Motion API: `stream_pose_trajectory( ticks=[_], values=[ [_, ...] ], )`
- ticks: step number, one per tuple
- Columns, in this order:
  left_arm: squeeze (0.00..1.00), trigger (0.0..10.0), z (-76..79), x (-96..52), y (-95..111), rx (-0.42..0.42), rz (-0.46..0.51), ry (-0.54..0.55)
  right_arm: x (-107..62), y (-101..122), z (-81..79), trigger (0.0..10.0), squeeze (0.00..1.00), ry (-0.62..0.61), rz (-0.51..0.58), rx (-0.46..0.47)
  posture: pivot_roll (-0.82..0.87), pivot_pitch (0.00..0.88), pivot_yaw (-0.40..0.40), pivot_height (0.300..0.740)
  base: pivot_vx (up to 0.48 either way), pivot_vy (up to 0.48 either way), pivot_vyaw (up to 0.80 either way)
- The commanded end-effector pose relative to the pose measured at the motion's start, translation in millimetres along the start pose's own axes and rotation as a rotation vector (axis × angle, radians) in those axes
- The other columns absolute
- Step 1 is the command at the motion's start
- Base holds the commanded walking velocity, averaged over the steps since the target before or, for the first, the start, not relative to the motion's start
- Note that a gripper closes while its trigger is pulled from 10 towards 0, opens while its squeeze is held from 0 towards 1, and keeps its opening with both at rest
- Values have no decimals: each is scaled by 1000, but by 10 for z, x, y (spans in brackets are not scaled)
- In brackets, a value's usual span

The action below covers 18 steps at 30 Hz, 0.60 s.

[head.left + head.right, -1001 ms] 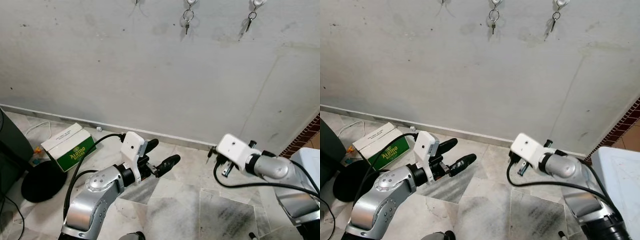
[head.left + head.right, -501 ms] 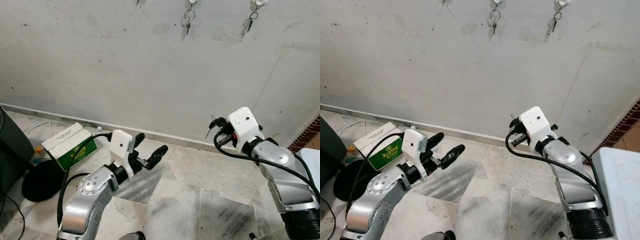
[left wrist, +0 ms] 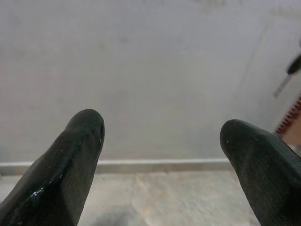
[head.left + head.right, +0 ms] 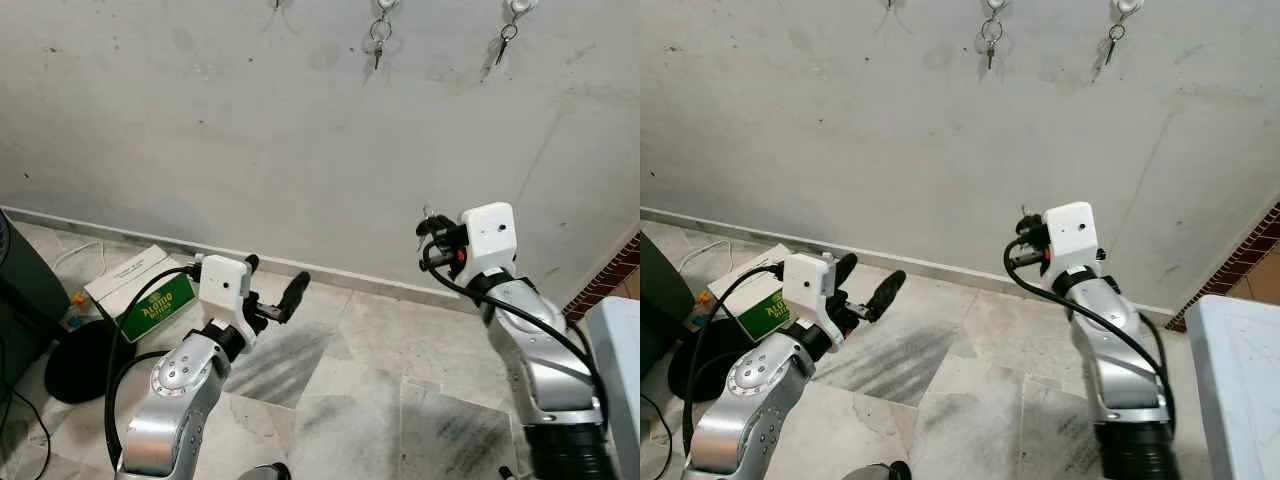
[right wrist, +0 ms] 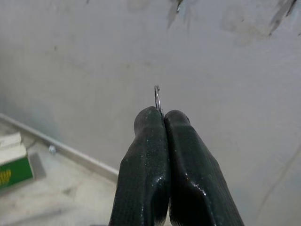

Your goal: Hang keys on a hook

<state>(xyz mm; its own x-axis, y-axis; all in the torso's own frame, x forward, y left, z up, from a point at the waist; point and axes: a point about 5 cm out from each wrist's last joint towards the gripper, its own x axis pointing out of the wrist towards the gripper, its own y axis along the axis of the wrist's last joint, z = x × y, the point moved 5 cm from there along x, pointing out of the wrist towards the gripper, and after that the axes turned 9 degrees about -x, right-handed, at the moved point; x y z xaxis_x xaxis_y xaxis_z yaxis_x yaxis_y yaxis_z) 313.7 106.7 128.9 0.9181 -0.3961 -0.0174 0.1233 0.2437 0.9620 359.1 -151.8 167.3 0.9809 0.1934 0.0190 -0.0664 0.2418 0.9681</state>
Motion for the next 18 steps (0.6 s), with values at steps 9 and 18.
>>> stream_pose_trajectory(
  ticks=[9,18],
  values=[
    [0,10000,-149,93,218,20,63,71,-64,83,-18,10000,0,-75,61,39,-19,58,70,740,0,100,0],
    [0,10000,-71,149,194,0,47,42,-70,42,24,10000,0,-102,53,53,-11,60,91,740,0,364,0]
  ],
)
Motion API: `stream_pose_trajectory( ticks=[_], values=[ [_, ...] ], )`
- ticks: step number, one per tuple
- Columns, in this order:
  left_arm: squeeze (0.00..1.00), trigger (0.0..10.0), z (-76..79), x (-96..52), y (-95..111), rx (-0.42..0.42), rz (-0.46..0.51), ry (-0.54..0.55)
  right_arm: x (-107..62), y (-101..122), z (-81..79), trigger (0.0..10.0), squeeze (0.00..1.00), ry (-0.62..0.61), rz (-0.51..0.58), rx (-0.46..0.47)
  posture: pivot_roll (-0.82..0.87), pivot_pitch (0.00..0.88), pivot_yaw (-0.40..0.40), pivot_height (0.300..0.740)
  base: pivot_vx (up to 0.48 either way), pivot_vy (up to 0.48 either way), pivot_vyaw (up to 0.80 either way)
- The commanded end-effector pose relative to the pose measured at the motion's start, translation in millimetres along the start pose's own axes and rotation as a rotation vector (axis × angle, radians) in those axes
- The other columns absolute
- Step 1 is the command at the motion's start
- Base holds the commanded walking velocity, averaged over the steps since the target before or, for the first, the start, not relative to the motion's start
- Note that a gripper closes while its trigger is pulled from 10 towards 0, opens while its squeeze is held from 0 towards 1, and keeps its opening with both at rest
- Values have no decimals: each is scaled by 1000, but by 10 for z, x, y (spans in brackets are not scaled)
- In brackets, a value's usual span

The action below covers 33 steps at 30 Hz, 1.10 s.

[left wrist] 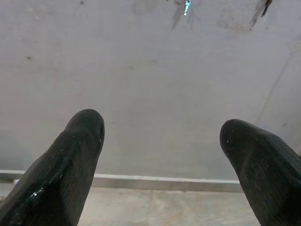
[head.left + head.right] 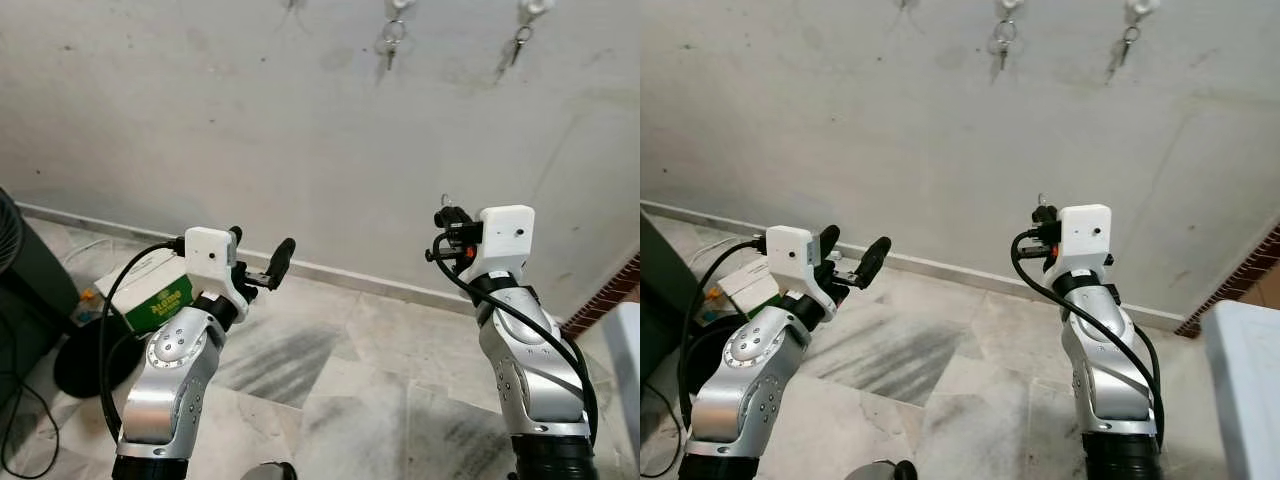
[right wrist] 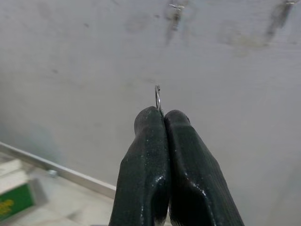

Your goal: Hang keys on a hook

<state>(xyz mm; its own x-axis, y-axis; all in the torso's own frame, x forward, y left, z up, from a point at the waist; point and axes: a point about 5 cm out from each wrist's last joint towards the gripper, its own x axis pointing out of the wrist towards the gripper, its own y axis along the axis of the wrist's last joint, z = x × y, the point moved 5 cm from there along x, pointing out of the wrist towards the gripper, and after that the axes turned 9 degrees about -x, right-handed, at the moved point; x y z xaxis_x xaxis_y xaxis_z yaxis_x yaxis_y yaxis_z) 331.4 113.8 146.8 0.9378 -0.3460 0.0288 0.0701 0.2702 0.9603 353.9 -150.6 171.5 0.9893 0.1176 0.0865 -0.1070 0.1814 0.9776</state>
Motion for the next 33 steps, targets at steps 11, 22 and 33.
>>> stream_pose_trajectory(
  ticks=[11,22,33],
  values=[
    [0,10000,23,42,-28,-2,-22,-11,-5,12,19,10000,0,-11,10,-4,-10,51,93,740,0,467,0],
    [0,10000,44,61,-47,-4,-30,-22,9,48,56,10000,0,-22,21,-16,-20,48,92,740,0,477,0],
    [0,10000,17,55,-56,6,-33,-13,26,62,51,10000,0,-21,24,-20,-21,51,94,740,0,436,0]
  ],
)
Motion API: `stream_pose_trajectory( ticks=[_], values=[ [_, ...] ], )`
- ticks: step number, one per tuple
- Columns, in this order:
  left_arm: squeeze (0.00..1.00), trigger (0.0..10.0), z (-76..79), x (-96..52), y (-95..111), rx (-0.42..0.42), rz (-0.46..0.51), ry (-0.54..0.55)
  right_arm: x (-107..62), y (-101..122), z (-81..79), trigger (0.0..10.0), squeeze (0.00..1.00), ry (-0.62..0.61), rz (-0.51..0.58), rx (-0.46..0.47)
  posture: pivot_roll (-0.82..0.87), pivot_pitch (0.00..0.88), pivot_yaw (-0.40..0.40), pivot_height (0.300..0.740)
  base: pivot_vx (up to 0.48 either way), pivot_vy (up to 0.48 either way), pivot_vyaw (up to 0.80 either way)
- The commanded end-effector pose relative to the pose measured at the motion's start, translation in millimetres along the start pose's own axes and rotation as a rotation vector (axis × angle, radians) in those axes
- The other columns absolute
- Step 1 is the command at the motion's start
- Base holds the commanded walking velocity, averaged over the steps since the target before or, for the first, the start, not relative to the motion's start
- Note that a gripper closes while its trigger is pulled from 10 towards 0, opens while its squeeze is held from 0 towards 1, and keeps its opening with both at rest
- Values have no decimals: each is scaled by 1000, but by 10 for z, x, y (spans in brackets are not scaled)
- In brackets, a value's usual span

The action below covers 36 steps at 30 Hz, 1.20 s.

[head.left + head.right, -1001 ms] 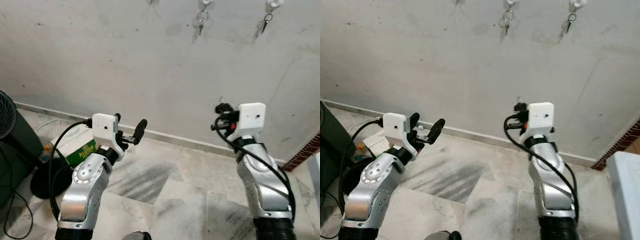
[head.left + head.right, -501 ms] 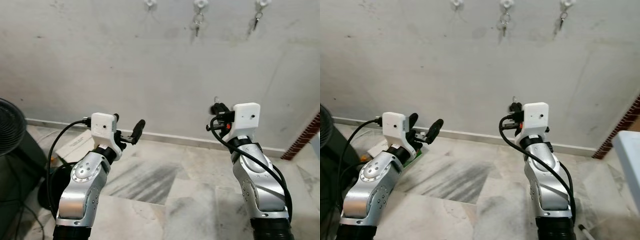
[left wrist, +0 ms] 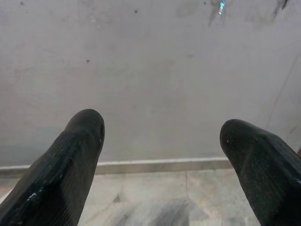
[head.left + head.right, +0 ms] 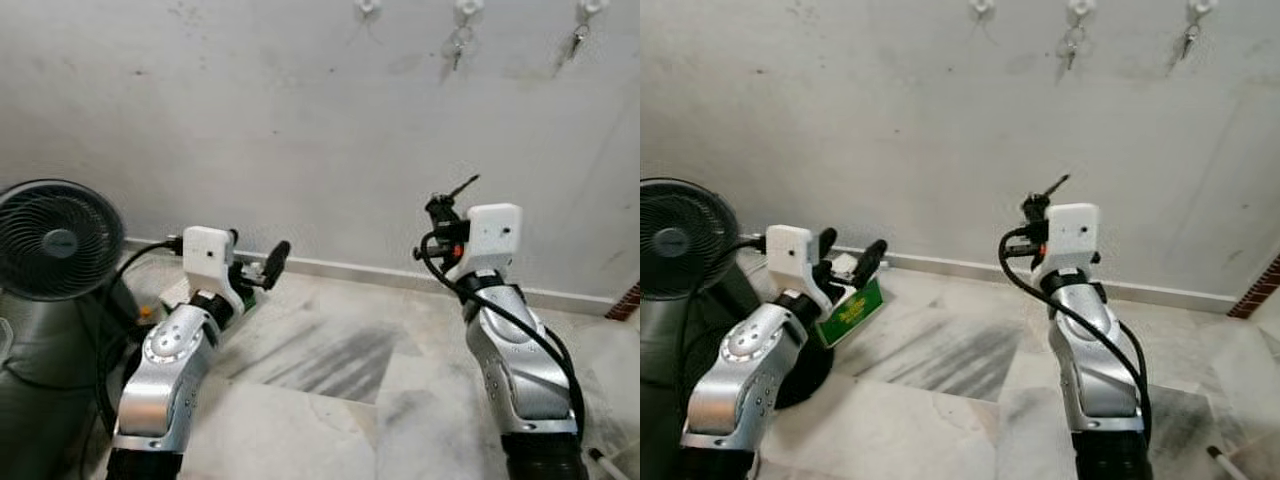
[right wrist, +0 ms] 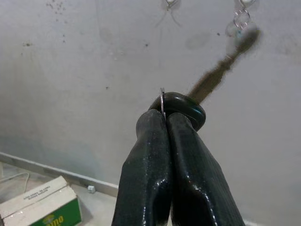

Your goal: Hang keys on a hook

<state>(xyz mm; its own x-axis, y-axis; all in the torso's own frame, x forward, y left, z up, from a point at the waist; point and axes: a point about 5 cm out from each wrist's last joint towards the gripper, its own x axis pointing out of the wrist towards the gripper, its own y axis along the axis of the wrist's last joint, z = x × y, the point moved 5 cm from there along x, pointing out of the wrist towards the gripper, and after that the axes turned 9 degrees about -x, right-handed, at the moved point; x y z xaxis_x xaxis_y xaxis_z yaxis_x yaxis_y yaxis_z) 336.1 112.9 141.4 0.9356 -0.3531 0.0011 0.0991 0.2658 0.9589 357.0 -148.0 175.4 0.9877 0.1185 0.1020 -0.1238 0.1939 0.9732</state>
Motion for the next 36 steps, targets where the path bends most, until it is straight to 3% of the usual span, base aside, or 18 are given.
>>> stream_pose_trajectory(
  ticks=[1,12,19,36],
  values=[
    [0,10000,40,10,-6,13,-4,-14,-11,22,67,10000,0,-19,8,-5,-21,51,94,740,0,0,0],
    [0,10000,33,19,18,14,6,-14,83,96,24,10000,0,-10,29,-4,-16,55,90,740,0,0,0],
    [0,10000,57,22,3,17,6,-17,110,-3,28,10000,0,-3,-28,-10,-19,57,85,740,0,0,0],
    [0,10000,125,34,61,-25,29,-66,131,102,0,10000,0,7,20,-16,-19,59,79,740,14,0,0]
  ],
)
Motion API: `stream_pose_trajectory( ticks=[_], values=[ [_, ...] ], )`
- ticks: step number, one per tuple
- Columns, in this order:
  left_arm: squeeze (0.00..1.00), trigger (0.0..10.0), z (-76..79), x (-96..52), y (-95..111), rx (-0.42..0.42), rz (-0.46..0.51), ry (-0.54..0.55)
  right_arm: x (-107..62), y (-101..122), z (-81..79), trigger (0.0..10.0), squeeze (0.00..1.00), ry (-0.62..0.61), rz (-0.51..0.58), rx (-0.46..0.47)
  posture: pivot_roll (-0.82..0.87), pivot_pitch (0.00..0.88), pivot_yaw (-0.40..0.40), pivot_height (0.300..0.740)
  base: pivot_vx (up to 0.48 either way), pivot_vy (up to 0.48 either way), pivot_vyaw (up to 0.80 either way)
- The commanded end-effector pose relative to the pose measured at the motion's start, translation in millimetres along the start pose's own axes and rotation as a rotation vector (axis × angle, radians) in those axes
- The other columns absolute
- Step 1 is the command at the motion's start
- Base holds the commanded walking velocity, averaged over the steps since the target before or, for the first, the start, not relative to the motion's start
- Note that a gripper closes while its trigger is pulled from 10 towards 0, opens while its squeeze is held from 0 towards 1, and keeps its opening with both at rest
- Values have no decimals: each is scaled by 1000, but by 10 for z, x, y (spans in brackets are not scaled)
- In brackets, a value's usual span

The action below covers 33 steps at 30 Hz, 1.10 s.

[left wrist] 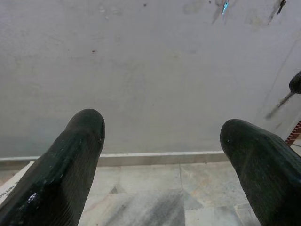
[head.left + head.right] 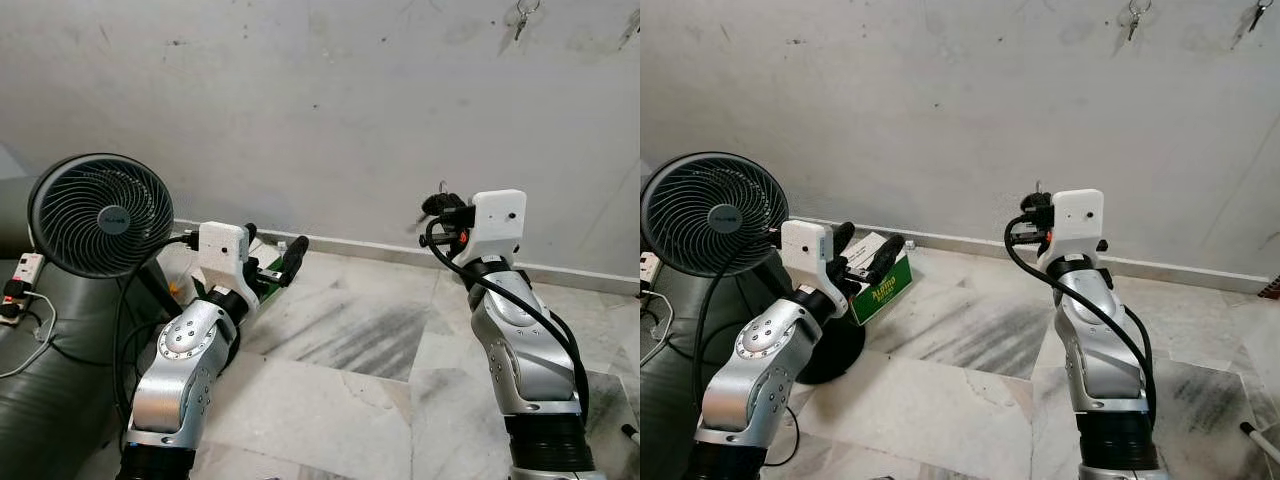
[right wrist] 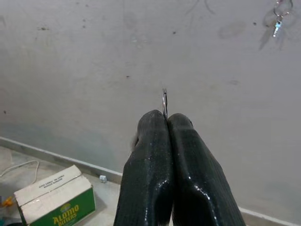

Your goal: Hang keys on a hook

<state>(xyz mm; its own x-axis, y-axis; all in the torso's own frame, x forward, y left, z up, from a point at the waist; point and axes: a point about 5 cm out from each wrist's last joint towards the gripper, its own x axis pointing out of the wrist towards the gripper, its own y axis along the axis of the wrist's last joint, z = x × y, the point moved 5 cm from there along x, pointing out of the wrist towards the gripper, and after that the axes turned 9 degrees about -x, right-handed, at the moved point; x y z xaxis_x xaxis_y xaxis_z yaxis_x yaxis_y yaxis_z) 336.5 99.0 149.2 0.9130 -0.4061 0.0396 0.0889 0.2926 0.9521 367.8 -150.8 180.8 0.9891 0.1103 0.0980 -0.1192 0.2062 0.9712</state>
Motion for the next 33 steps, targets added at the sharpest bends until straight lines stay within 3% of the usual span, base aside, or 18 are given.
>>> stream_pose_trajectory(
  ticks=[1,9,15,16,18,25,33],
  values=[
    [0,10000,-9,-24,24,-7,11,-5,14,78,-43,10000,0,15,32,-7,-19,59,79,740,262,0,0],
    [0,10000,-11,-67,18,-10,8,-11,-85,32,15,10000,0,27,30,-25,-19,59,79,740,323,0,0],
    [0,10000,-99,-242,-50,-5,-24,9,-238,-87,155,10000,0,29,-4,-74,-19,59,79,740,368,0,0],
    [0,10000,-159,-355,-111,0,-50,23,-309,-156,236,10000,0,23,-26,-99,-13,62,77,740,386,0,0],
    [0,10000,-197,-425,-145,5,-64,31,-357,-204,287,10000,0,20,-41,-116,-13,62,77,740,390,0,0],
    [0,10000,-252,-483,-154,12,-74,46,-402,-250,347,10000,0,11,-58,-128,-5,62,75,740,411,0,0],
    [0,10000,-220,-443,-130,10,-68,38,-378,-217,302,10000,0,27,-46,-128,-1,57,75,740,424,0,0]
  ],
)
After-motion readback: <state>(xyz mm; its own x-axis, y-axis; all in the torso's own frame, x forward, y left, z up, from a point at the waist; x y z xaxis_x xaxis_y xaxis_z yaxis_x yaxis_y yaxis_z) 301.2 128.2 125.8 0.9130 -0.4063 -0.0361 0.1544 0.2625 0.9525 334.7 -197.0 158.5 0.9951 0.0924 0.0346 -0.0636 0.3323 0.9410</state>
